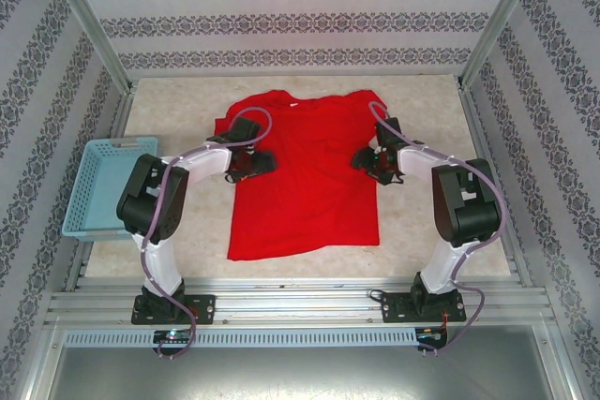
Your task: Fold the inside-out t-shirt
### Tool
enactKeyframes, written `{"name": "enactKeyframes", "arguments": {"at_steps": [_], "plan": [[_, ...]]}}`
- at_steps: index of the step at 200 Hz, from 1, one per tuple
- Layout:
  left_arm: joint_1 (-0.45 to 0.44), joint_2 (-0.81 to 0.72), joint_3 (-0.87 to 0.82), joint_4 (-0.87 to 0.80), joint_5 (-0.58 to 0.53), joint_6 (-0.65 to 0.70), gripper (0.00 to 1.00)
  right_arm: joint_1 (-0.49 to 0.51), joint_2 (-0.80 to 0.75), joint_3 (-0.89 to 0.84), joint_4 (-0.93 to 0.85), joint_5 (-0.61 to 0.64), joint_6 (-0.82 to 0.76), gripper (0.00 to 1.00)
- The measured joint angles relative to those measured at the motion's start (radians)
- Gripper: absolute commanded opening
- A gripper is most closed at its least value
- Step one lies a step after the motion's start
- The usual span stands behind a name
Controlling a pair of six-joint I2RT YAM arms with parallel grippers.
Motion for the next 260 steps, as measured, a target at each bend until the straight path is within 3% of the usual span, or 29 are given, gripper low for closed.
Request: {"name": "enactKeyframes", "arguments": {"at_steps": [39, 91, 119, 159, 260], "plan": [[-0.119, -0.056, 0.014, -0.086, -0.085, 0.042, 0.90, -0.018, -0.085, -0.006, -0.052, 0.005, -0.024, 0.72], [-0.488, -0.318, -0.102, -0.141, -0.195, 0.183, 0.93, 0.021, -0.546, -0.217, -0.100, 0.005, -0.042, 0.80], [-0.596, -0.321, -0.175, -0.174, -0.184, 0.236, 0.93, 0.073, -0.695, -0.340, -0.144, 0.011, -0.029, 0.82], [-0.659, -0.227, -0.193, -0.241, -0.199, 0.278, 0.88, 0.126, -0.807, -0.456, -0.191, 0.019, 0.004, 0.82], [-0.660, -0.107, -0.114, -0.286, -0.301, 0.294, 0.72, 0.137, -0.876, -0.488, -0.198, 0.032, 0.027, 0.82]]}}
